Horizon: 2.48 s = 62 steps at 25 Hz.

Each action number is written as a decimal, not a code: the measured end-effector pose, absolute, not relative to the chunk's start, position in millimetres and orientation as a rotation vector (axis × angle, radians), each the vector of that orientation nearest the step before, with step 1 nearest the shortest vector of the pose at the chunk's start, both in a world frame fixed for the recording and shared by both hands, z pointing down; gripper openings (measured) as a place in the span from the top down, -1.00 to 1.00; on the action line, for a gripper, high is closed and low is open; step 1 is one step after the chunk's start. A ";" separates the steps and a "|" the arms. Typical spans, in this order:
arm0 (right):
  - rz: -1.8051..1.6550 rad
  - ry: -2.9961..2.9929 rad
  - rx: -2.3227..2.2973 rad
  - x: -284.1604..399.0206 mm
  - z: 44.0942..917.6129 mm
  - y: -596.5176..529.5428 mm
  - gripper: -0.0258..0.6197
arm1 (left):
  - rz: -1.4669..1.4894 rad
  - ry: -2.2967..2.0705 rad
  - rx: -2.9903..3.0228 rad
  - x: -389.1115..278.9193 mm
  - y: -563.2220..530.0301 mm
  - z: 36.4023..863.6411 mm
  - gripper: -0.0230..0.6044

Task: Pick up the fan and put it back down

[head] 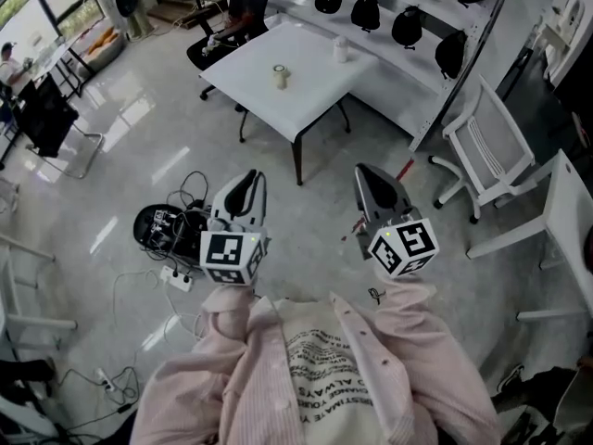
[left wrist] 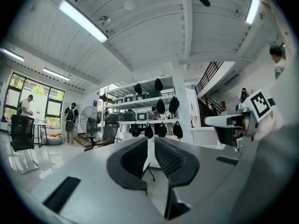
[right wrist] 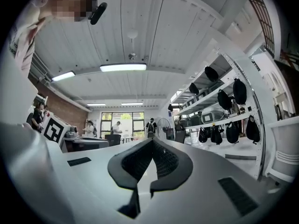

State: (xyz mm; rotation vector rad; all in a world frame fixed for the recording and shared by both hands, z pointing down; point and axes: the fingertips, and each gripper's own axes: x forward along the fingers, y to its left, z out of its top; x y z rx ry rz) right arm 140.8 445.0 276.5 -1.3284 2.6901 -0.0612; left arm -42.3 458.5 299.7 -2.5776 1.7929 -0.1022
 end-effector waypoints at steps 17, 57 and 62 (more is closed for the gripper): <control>-0.206 2.695 -1.322 142.8 312.5 410.4 0.92 | -0.174 1.860 -2.658 -39.3 428.2 336.9 0.17; -0.519 2.690 -1.501 60.0 393.1 97.8 0.92 | -0.373 1.819 -2.921 -115.7 106.2 423.1 0.20; -0.533 2.697 -1.492 60.3 398.7 68.5 0.92 | -0.394 1.826 -2.922 -115.4 80.1 430.8 0.20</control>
